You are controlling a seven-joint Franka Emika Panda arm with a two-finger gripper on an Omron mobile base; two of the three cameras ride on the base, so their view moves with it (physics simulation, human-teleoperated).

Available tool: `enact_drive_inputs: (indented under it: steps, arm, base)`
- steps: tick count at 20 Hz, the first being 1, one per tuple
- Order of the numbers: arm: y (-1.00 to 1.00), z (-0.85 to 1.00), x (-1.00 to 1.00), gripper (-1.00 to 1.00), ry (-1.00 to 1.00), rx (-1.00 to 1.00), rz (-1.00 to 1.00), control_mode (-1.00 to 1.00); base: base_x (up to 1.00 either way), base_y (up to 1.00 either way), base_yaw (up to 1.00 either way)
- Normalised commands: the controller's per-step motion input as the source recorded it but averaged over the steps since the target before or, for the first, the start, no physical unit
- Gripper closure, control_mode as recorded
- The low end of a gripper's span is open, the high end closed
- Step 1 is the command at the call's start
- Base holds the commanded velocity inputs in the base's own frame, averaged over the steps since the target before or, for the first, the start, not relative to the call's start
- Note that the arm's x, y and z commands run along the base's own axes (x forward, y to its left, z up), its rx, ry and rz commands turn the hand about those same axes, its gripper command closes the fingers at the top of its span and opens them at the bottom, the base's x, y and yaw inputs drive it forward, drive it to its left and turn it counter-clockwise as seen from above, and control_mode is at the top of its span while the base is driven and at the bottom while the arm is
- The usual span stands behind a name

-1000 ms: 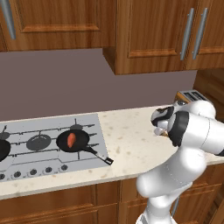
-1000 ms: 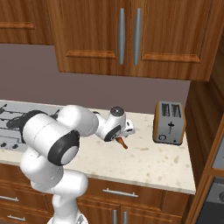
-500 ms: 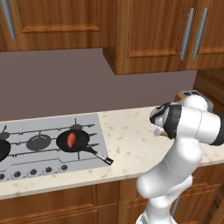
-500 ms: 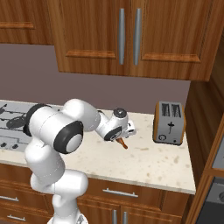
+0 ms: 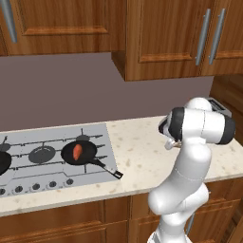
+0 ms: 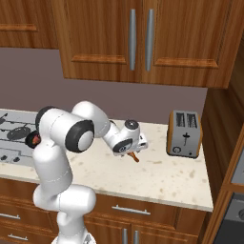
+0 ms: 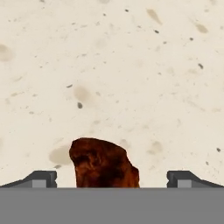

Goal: Place both pans onto different burners. Then place the sweet potato and the chicken drumstick on different pans.

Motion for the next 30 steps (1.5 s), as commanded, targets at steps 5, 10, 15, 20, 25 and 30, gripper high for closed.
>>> enact_drive_inputs:
  steps: [5, 10, 15, 20, 25, 30]
  arm:
    - [0.00, -0.27, 0.28, -1.00, 0.07, 0.00, 0.01, -1.00]
    - [0.00, -0.29, 0.29, 1.00, 0.09, 0.00, 0.01, -1.00]
    - [0.00, -0.18, 0.08, 1.00, 0.07, 0.01, 0.02, -1.00]
    - [0.06, 0.02, -0.08, 1.00, 0.00, 0.00, 0.00, -1.00]
    - [0.20, 0.19, -0.33, 1.00, -0.06, 0.00, 0.00, -1.00]
    - [0.34, 0.23, -0.51, 1.00, -0.12, 0.00, 0.00, -1.00]
  base:
    - [0.00, 0.00, 0.00]
    - [0.00, 0.00, 0.00]
    - [0.00, 0.00, 0.00]
    - [0.00, 0.00, 0.00]
    - [0.00, 0.00, 0.00]
    - [0.00, 0.00, 0.00]
